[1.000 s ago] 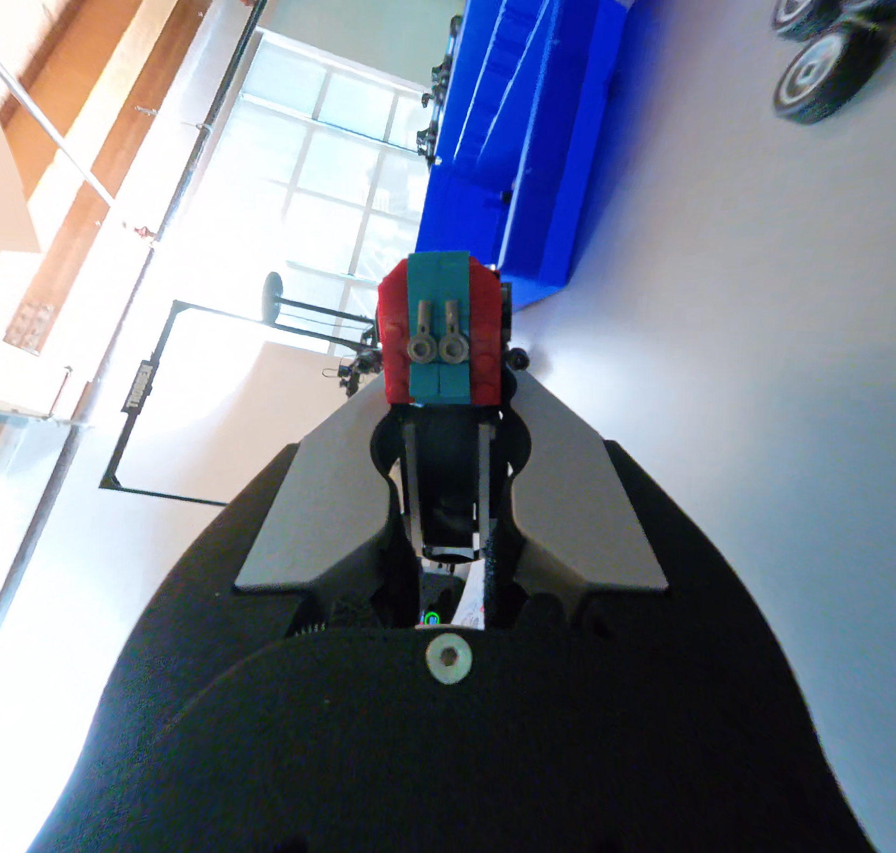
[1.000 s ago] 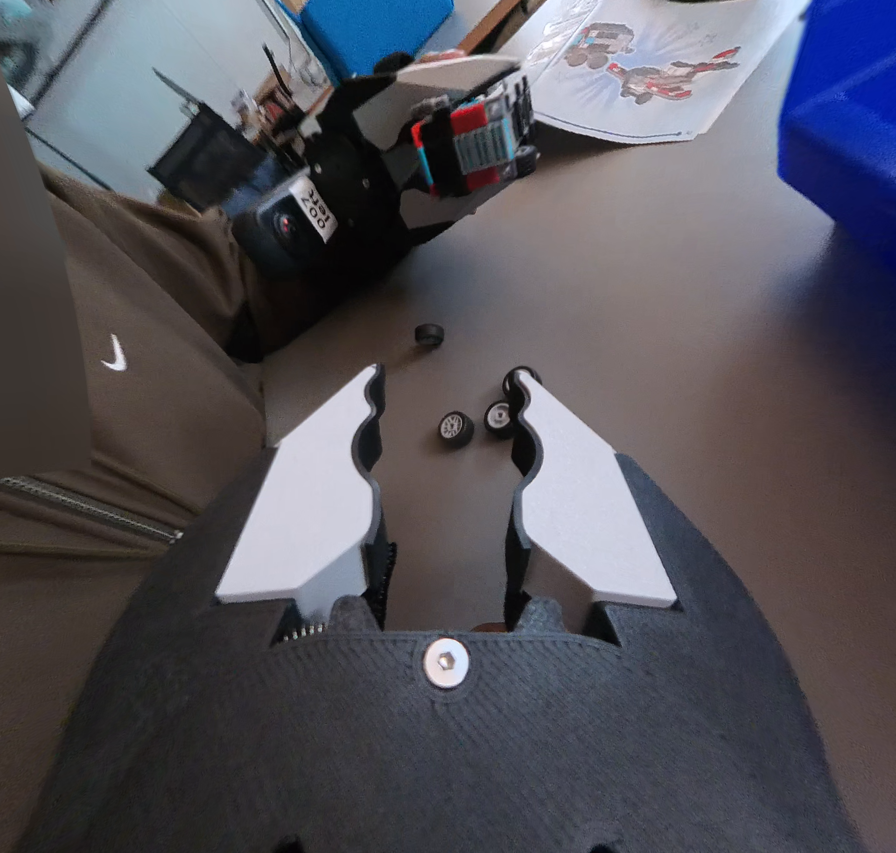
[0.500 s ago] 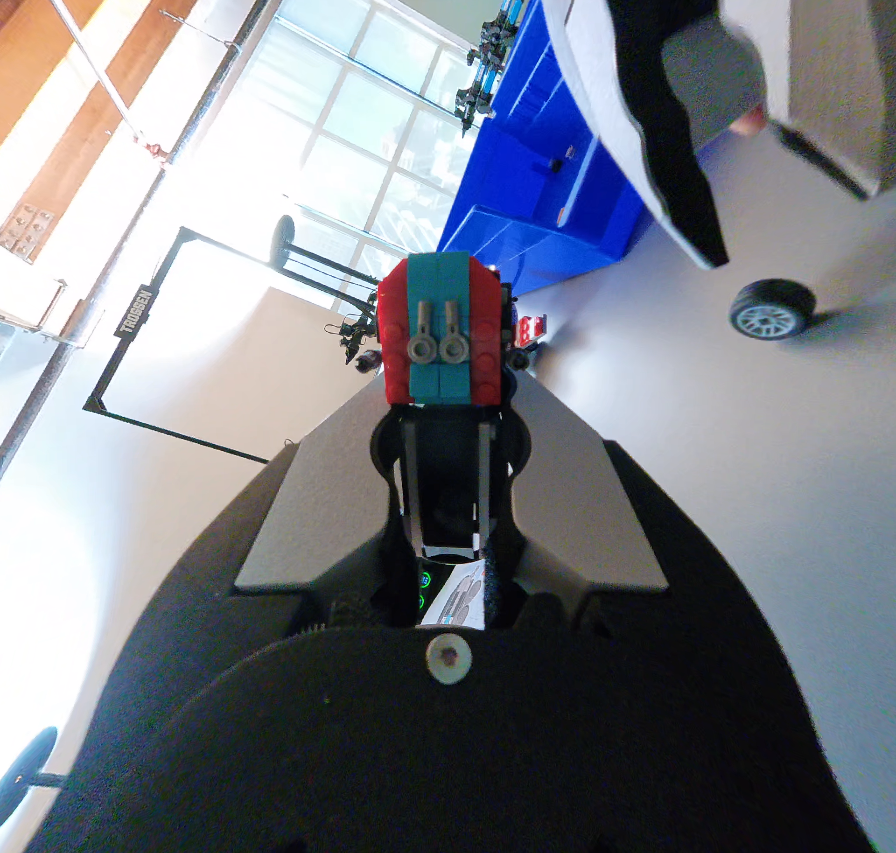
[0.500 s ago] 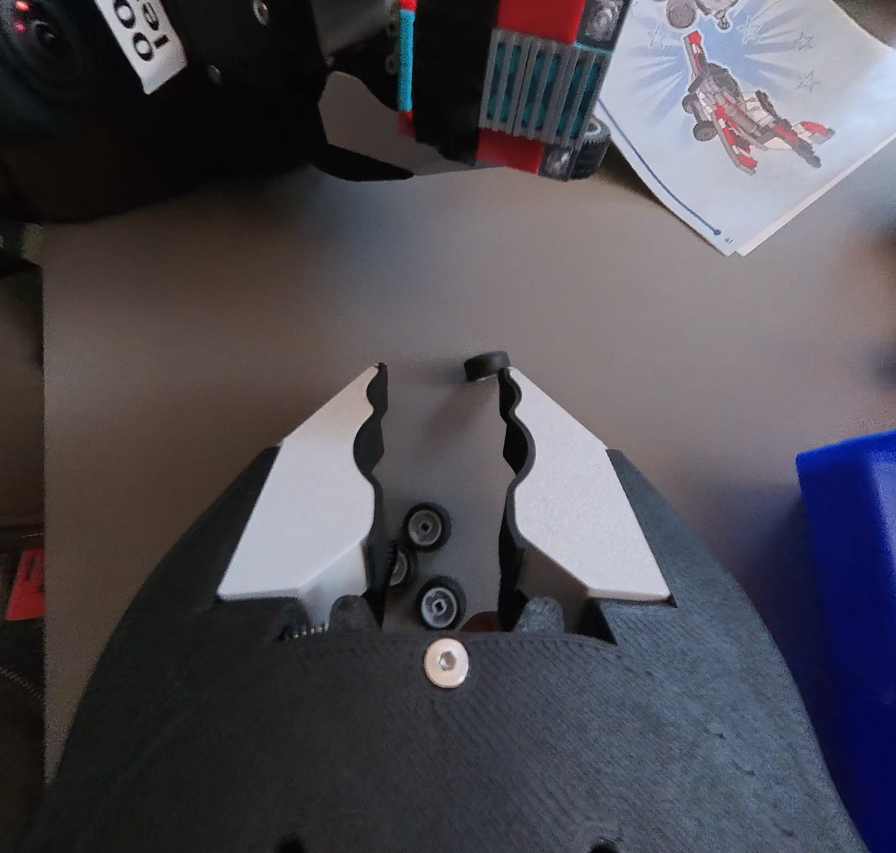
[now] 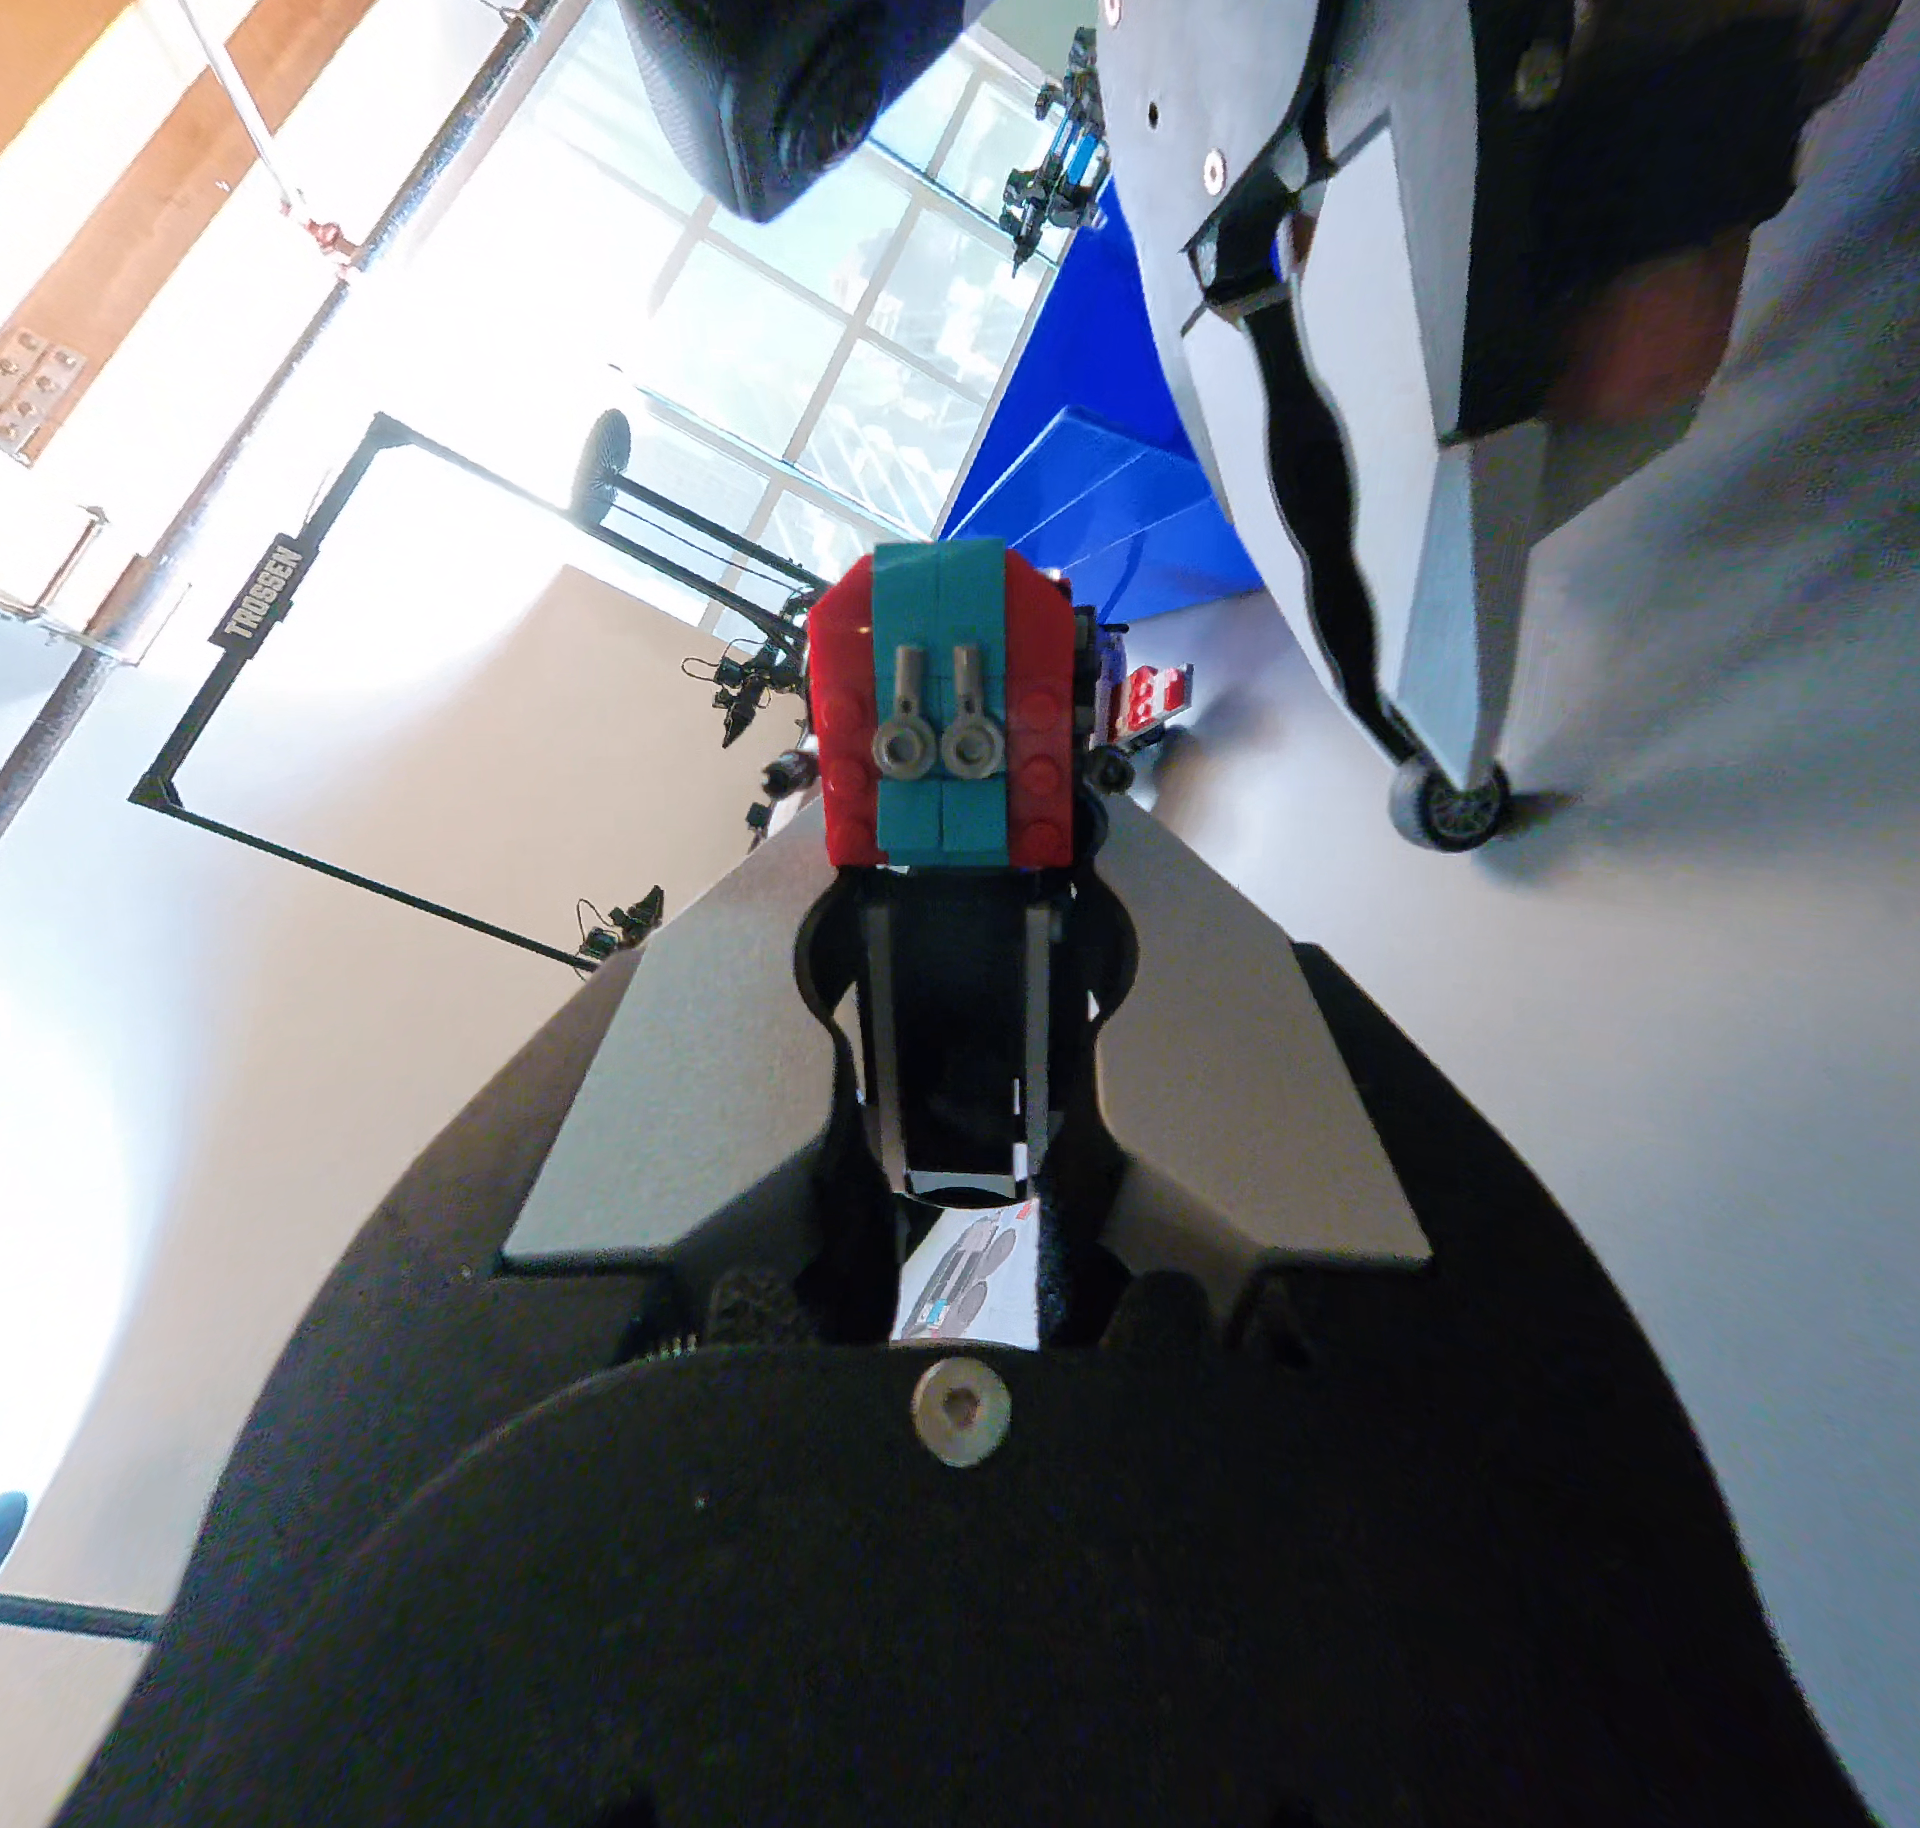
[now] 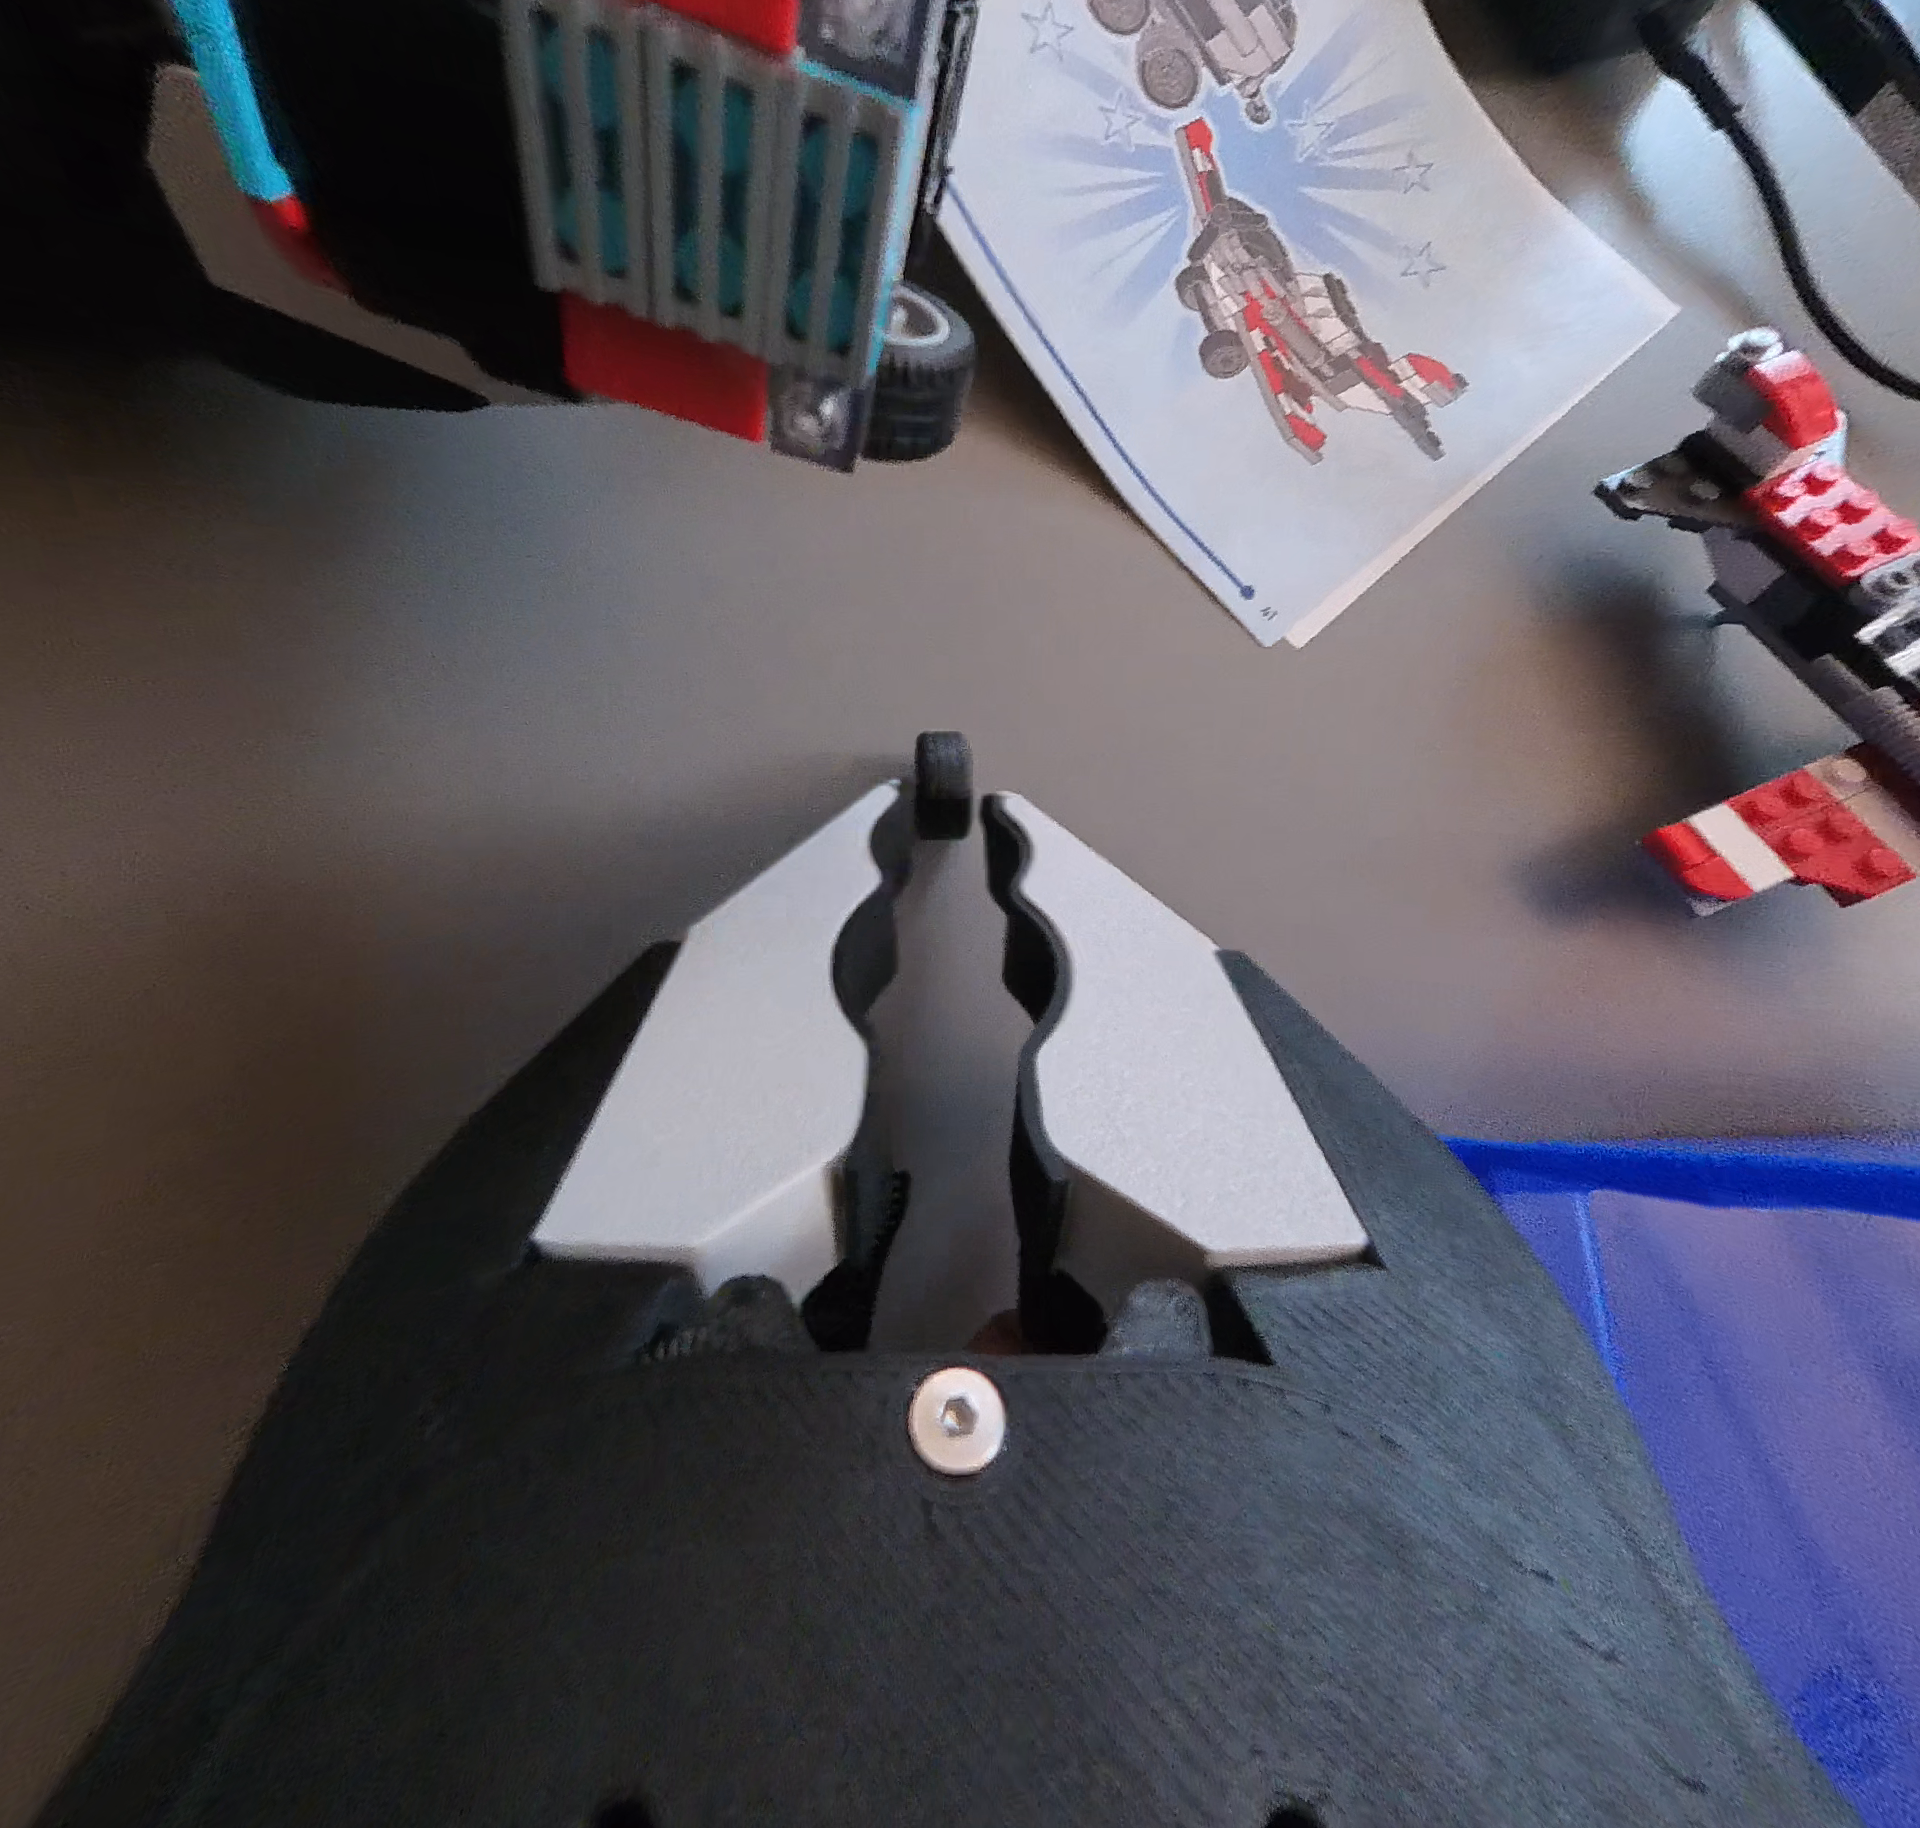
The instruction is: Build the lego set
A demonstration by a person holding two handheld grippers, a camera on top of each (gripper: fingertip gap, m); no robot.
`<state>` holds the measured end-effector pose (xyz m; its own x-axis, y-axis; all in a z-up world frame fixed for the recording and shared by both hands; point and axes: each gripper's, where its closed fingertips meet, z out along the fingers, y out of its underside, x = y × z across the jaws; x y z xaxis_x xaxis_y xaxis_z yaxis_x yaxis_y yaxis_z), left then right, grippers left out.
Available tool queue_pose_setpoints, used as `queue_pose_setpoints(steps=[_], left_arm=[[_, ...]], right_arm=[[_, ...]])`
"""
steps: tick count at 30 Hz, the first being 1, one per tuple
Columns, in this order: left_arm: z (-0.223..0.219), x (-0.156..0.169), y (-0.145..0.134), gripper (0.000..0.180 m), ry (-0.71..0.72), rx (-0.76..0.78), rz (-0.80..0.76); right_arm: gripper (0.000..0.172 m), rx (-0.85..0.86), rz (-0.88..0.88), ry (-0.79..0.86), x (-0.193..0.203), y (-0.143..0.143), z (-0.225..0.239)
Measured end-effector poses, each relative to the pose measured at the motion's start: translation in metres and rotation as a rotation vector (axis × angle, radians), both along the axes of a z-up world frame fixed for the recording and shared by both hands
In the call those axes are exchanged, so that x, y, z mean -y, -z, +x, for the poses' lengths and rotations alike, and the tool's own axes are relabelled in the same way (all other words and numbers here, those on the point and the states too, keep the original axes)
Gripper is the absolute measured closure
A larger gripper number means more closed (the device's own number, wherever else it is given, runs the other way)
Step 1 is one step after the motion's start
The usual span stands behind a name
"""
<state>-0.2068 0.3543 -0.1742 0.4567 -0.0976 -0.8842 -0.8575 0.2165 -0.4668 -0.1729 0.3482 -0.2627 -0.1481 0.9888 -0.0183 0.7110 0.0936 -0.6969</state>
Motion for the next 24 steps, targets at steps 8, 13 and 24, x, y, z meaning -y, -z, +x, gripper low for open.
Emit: queue_pose_setpoints(steps=[8, 13, 24], left_arm=[[0.003, 0.000, 0.003, 0.143, 0.018, 0.011, -0.017], [0.010, 0.002, 0.005, 0.143, 0.045, -0.011, -0.023], [0.029, 0.010, 0.011, 0.144, 0.125, -0.192, 0.023]], right_arm=[[0.161, -0.042, -0.260, -0.049, 0.029, -0.018, 0.013], [0.161, 0.087, -0.307, -0.085, 0.039, -0.003, 0.040], [0.141, 0.036, -0.242, -0.027, 0.020, 0.001, 0.043]])
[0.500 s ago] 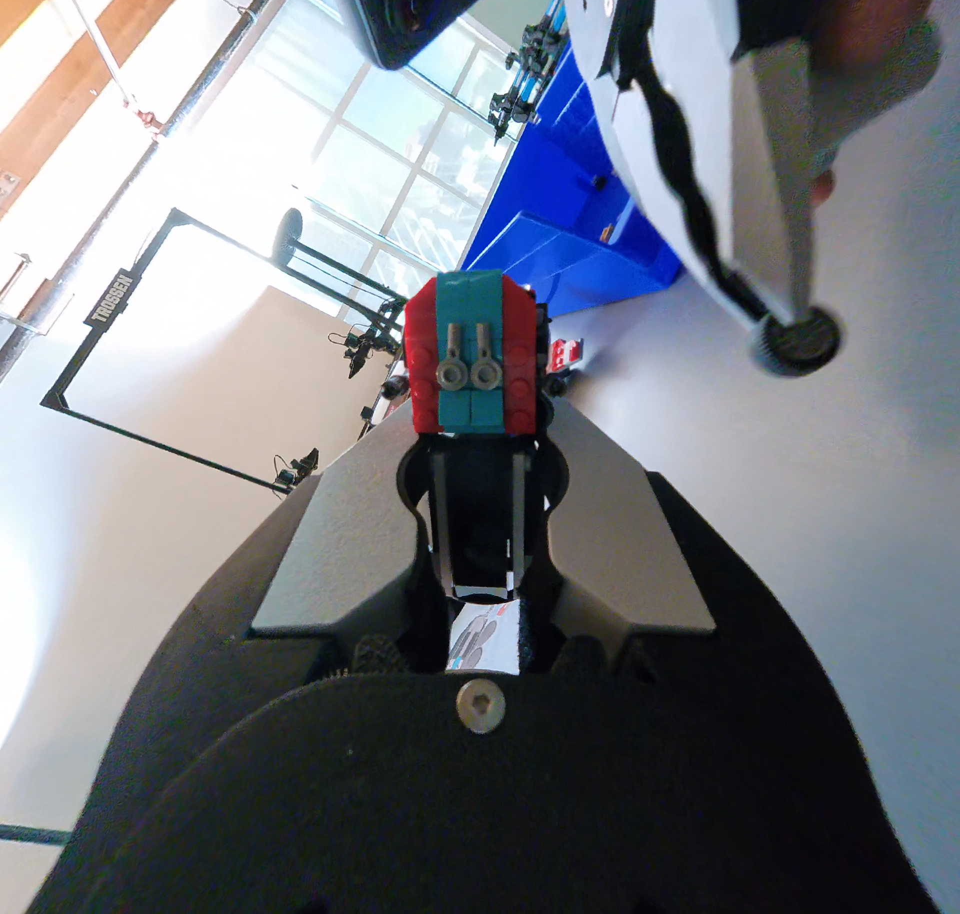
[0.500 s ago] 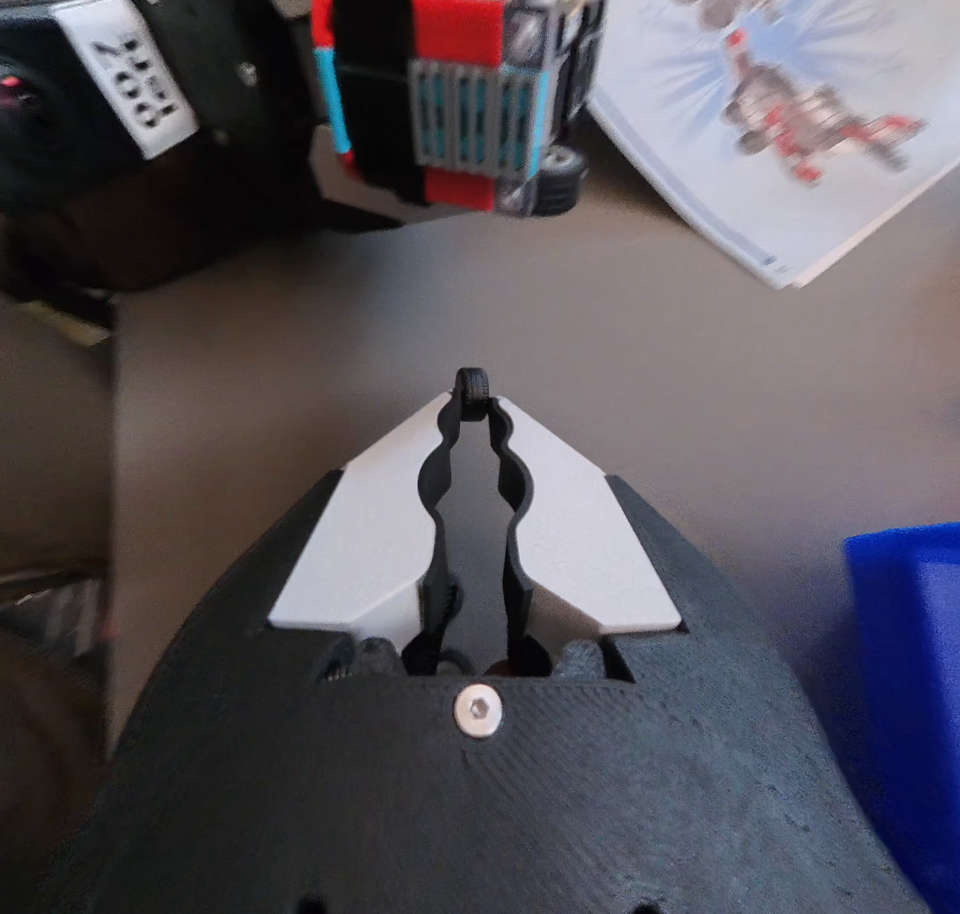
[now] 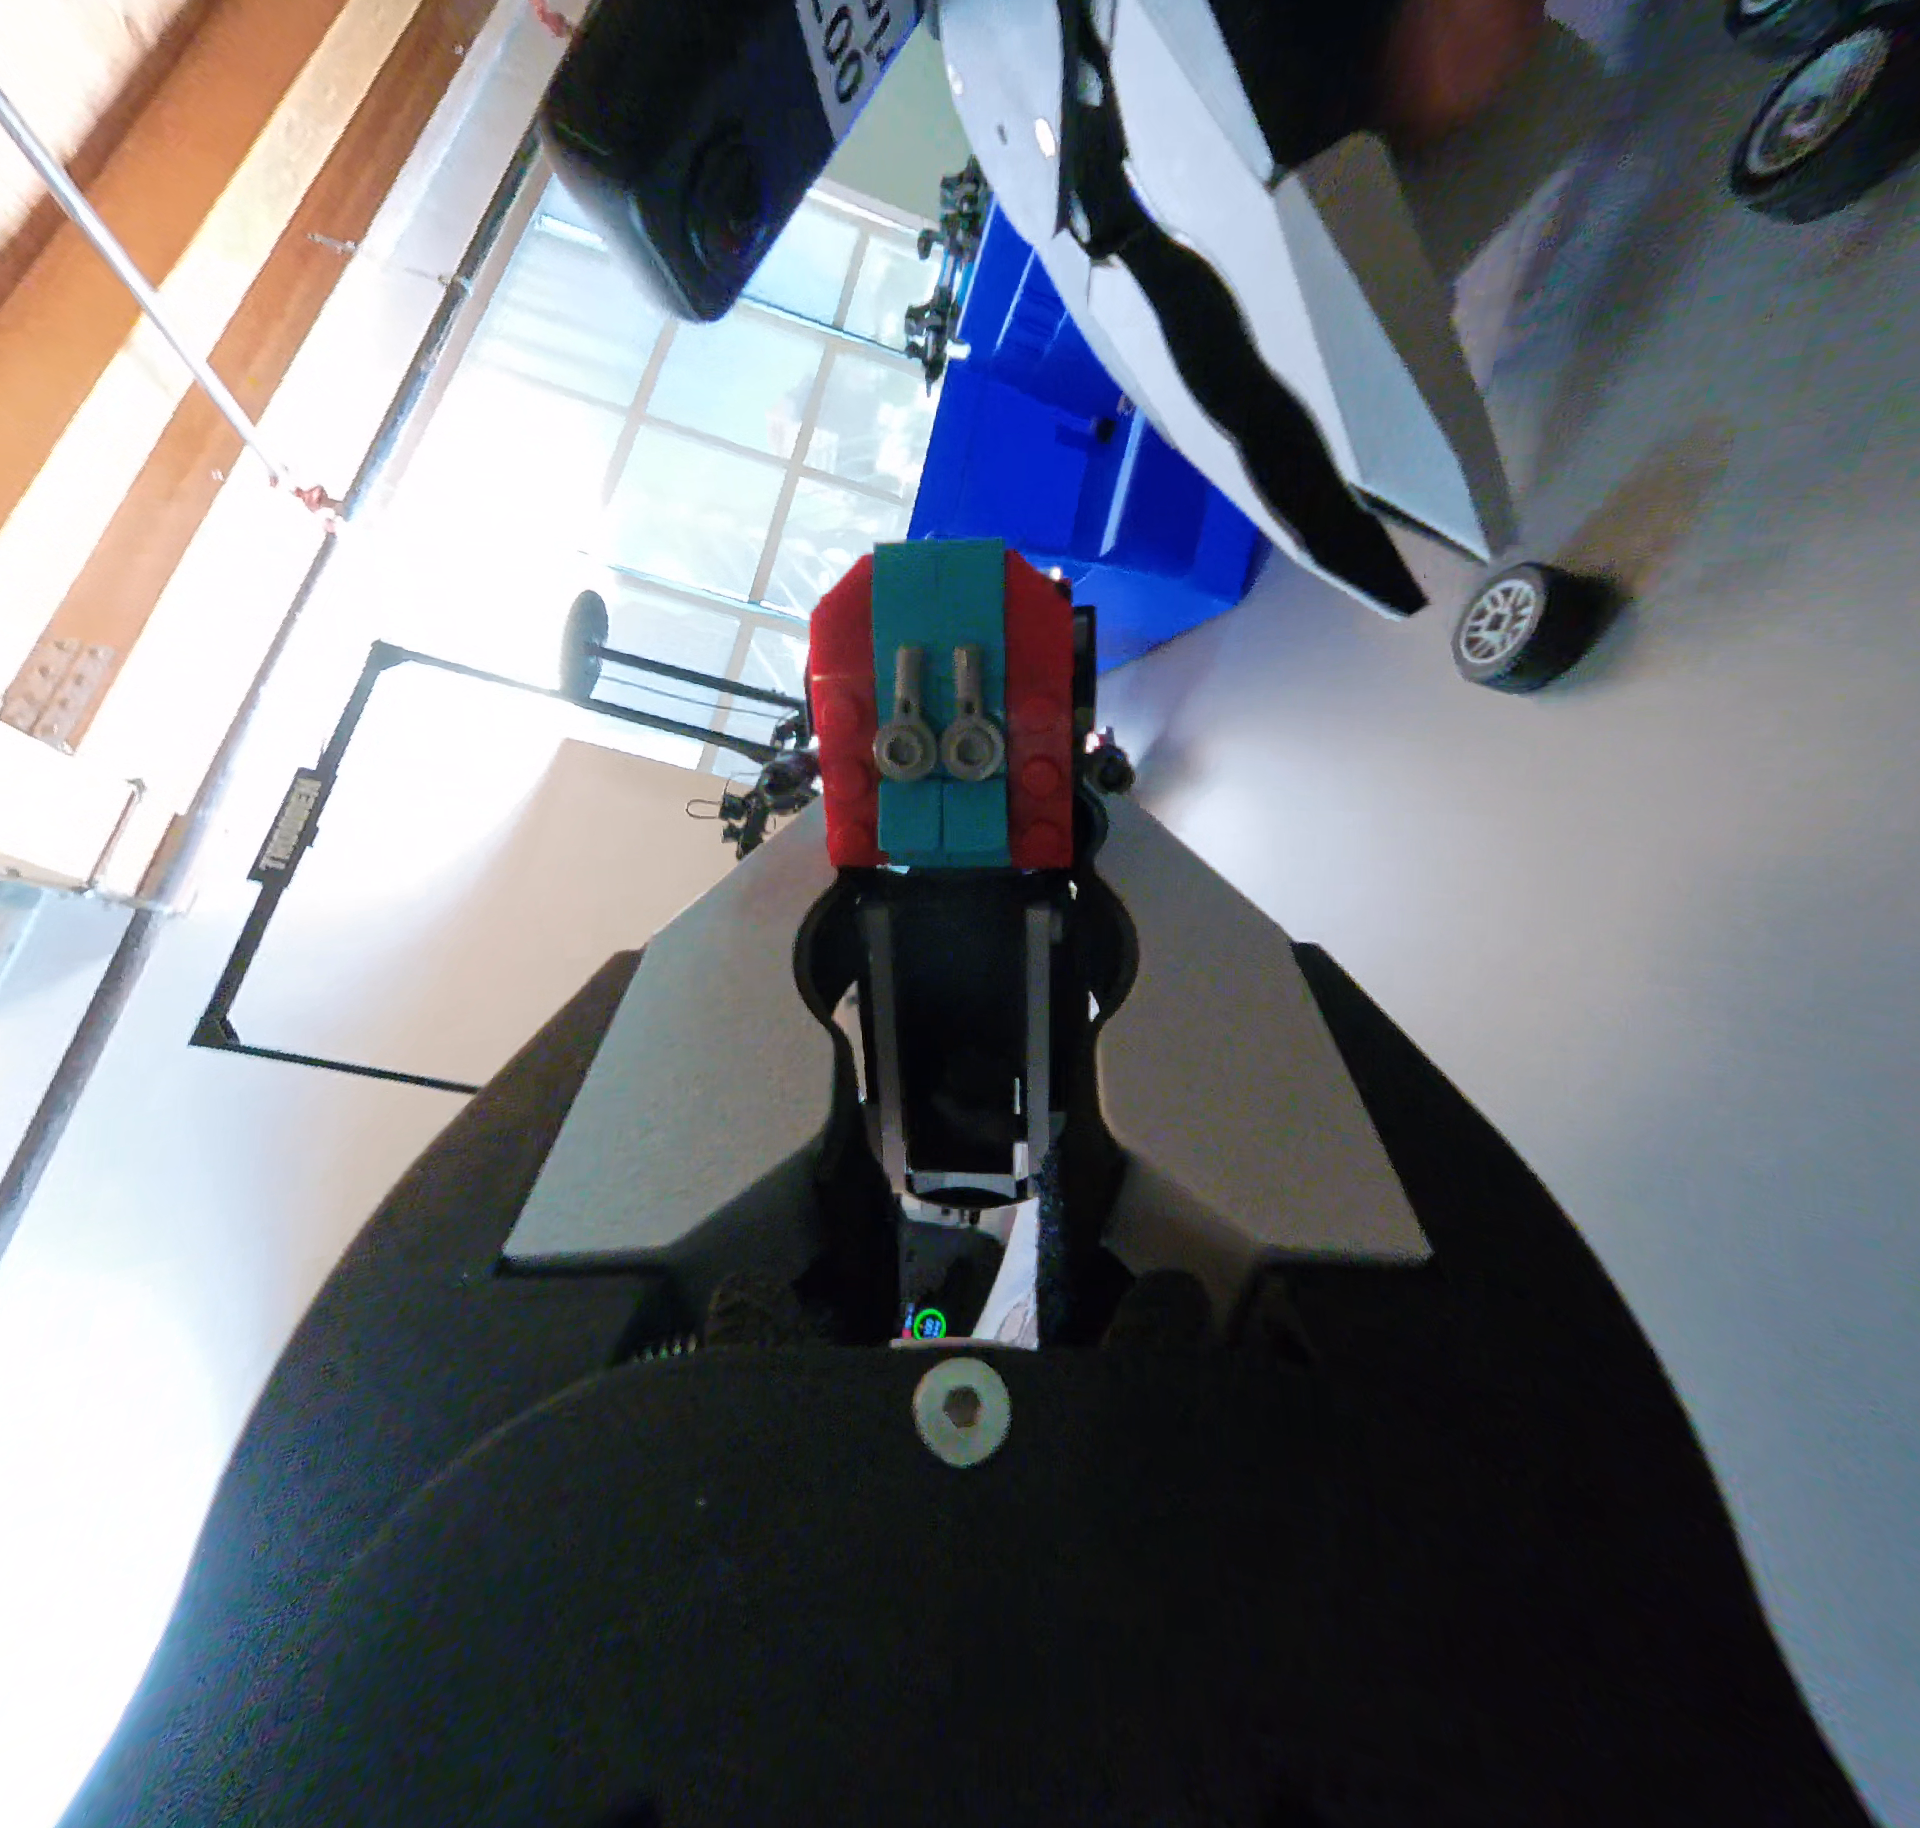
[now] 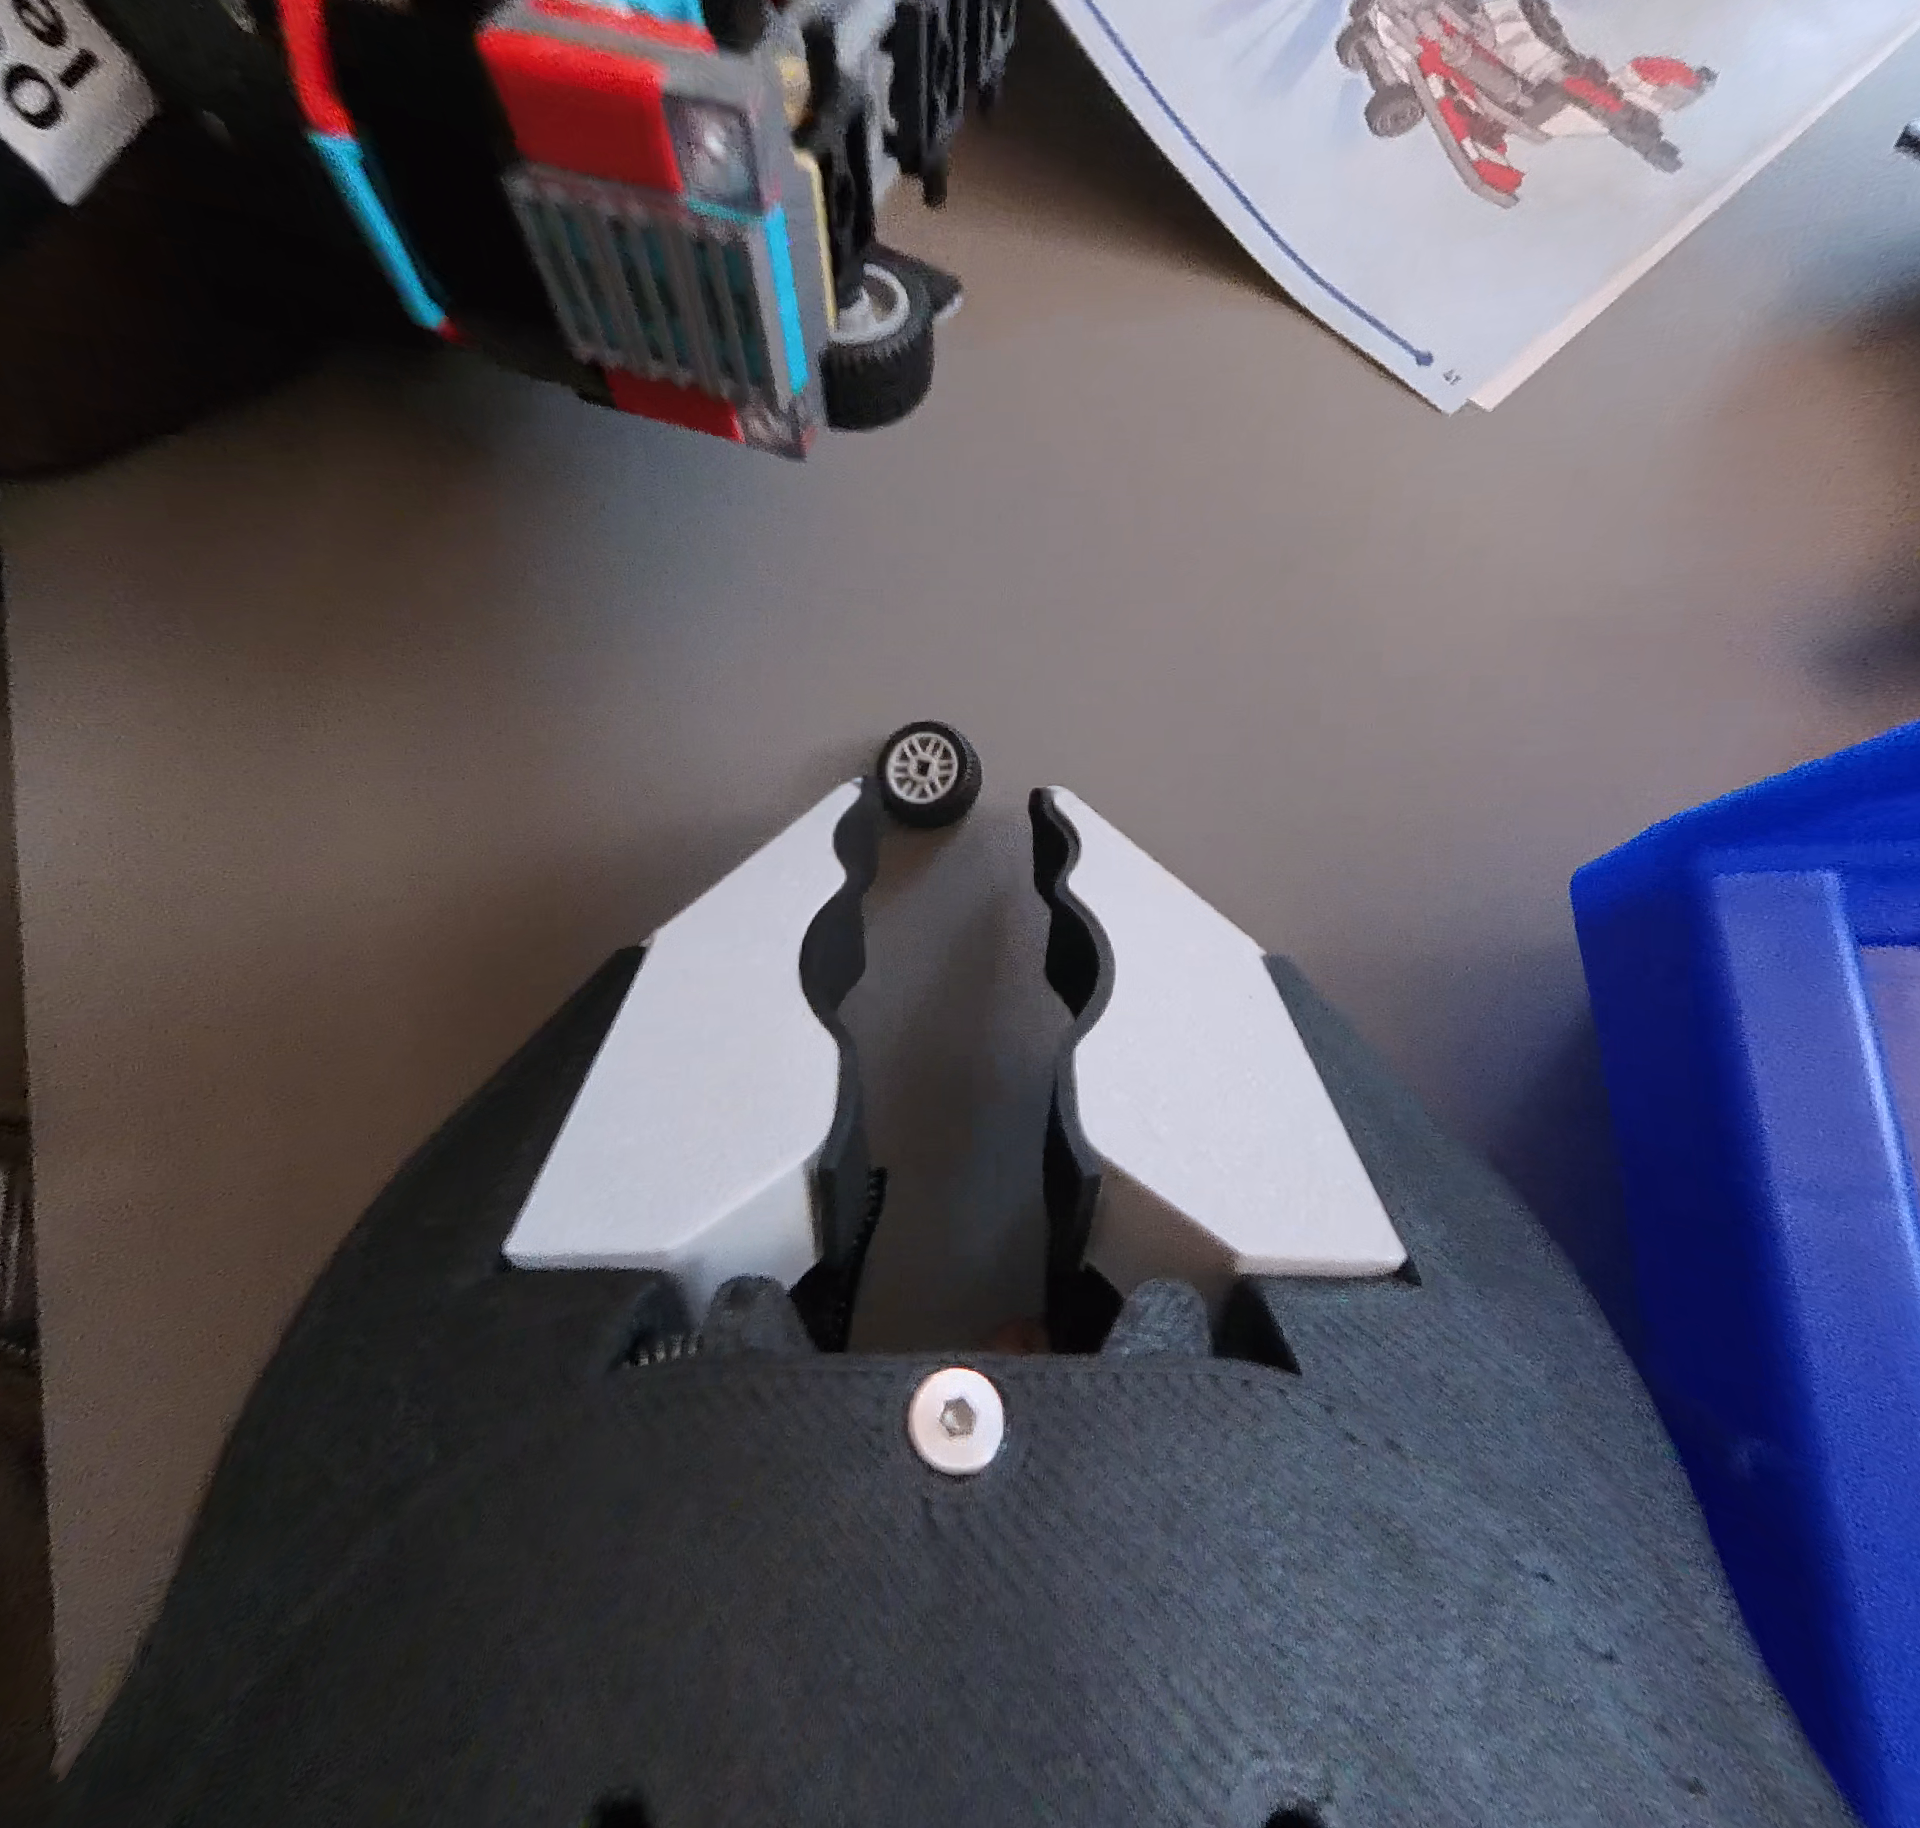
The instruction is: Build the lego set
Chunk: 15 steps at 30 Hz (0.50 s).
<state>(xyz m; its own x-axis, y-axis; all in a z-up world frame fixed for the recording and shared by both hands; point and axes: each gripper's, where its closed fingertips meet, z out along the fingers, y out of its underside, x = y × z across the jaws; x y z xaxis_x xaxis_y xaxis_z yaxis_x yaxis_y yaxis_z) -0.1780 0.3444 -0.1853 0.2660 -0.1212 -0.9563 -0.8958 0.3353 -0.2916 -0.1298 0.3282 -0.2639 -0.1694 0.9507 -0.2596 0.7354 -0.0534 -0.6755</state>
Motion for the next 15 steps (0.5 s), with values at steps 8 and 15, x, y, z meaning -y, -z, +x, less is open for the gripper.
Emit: queue_pose_setpoints(steps=[8, 15], left_arm=[[0.008, 0.007, 0.004, 0.144, 0.070, -0.097, 0.029], [0.015, 0.012, 0.008, 0.143, 0.108, -0.182, 0.053]], right_arm=[[0.145, -0.043, 0.126, -0.077, 0.009, 0.005, -0.005], [0.149, -0.060, 0.109, -0.080, 0.006, 0.003, -0.004]])
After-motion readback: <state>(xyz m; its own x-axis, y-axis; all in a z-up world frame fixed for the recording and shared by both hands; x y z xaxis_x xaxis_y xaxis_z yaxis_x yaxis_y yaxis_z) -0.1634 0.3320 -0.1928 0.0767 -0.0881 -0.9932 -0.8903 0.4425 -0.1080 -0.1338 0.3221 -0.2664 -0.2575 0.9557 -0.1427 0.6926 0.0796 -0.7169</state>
